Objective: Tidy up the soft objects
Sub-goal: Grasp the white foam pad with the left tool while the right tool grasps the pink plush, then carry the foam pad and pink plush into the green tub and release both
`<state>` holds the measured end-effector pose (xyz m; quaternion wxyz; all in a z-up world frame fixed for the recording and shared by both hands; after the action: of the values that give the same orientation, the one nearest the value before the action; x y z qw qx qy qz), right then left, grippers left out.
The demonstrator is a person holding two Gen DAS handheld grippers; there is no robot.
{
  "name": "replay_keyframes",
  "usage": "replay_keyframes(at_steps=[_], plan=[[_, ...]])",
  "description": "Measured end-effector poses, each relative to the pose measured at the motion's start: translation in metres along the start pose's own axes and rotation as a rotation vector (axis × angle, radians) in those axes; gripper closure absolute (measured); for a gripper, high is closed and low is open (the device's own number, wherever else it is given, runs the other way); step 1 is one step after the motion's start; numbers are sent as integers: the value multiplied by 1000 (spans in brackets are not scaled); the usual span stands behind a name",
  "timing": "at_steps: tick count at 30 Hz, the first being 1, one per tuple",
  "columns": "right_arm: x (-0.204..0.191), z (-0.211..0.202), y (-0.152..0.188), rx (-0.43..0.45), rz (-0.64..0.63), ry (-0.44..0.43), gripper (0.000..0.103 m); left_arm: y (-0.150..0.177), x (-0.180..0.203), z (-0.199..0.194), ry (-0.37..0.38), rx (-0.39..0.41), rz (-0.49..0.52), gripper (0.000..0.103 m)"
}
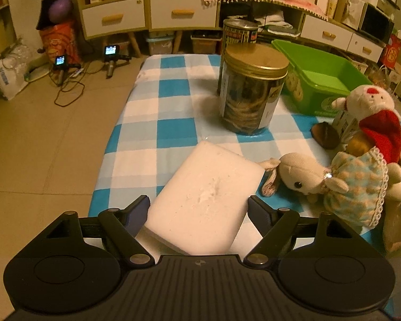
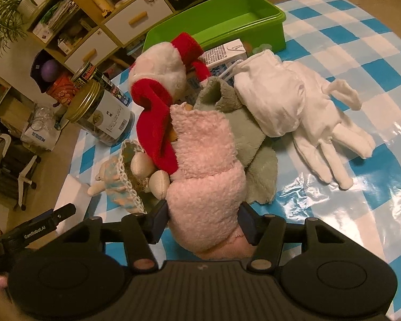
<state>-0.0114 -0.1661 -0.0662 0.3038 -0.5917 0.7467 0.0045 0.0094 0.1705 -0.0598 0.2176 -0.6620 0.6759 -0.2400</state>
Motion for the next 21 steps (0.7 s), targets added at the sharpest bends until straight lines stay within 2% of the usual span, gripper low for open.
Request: replay_keyframes(at_steps=[21], plan=[[13, -56, -34, 141, 79, -93, 87, -27, 35, -29, 78, 106, -36, 26]])
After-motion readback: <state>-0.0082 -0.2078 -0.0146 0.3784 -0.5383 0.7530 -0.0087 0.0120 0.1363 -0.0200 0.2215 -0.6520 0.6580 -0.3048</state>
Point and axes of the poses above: each gripper's, at about its wrist camera, not at the fingertips, and z roughly the way its jaws point, x to its right, y to its underside, the point moved 1 cm from there along z, roughly the way its jaws point
